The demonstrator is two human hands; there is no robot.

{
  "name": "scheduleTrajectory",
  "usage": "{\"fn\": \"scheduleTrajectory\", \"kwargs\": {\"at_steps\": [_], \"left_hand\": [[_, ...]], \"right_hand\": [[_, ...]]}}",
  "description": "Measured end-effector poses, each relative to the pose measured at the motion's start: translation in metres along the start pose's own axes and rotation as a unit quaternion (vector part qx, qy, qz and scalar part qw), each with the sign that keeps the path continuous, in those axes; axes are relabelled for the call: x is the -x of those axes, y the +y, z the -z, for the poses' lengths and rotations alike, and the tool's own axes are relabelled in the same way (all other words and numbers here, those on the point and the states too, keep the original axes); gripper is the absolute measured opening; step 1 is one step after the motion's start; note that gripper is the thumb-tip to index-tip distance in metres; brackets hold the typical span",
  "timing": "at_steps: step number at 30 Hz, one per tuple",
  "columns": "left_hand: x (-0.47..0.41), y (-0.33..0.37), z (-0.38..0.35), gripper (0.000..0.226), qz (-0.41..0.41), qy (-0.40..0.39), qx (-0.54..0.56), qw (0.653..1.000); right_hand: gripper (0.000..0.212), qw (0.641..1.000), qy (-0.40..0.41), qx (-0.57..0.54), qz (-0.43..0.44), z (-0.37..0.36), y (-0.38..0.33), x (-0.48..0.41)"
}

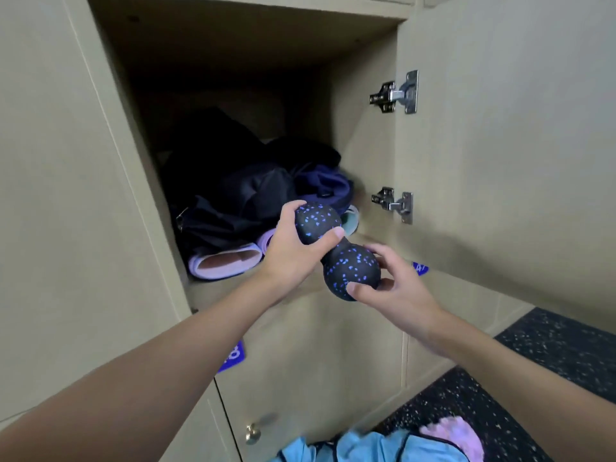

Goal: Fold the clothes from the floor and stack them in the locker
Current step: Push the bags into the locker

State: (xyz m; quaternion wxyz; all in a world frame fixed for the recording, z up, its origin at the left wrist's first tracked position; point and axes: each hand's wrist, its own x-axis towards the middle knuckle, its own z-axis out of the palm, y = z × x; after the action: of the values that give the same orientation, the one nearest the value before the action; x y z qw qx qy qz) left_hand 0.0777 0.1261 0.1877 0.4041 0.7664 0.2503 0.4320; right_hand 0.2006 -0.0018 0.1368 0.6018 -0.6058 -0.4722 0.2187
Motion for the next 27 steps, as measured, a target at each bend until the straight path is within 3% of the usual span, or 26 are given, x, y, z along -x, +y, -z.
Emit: {"fn": "scheduleTrajectory", "kwargs": {"at_steps": [4,6,9,11,15,20,27], "left_hand": [[-0.043,-0.008,0.007,0.059,-0.029,-0.015,-0.045,0.998],[-0.07,-0.008,0.015,0.059,-0.084,0.032,-0.156,0.984],[-0.113,-0.004,0.029,0.07,-0.142,0.142,-0.405,0.892],[-0.137,-0.005,0.036,0.081,-0.079,0.142,-0.484,0.86],[-0.165,-0.027,0.044,0.089,0.037,0.088,-0.475,0.875],[-0.169,-0.053,0.039,0.088,0.018,0.104,-0.493,0.863],[-0.172,-0.062,0.043,0.083,-0.001,0.111,-0.472,0.875]], "right_hand": [[0.055,0.997,0.052,0.032,0.039,0.012,-0.005,-0.044],[0.058,0.993,0.08,0.057,0.057,0.018,-0.009,-0.073],[0.064,0.985,0.112,0.098,0.089,0.021,-0.023,-0.117],[0.069,0.979,0.123,0.13,0.1,0.021,-0.034,-0.146],[0.07,0.963,0.153,0.192,0.11,0.014,-0.05,-0.207],[0.07,0.941,0.21,0.242,0.113,-0.01,-0.047,-0.278],[0.044,0.932,0.232,0.244,0.136,-0.023,-0.027,-0.312]]}}
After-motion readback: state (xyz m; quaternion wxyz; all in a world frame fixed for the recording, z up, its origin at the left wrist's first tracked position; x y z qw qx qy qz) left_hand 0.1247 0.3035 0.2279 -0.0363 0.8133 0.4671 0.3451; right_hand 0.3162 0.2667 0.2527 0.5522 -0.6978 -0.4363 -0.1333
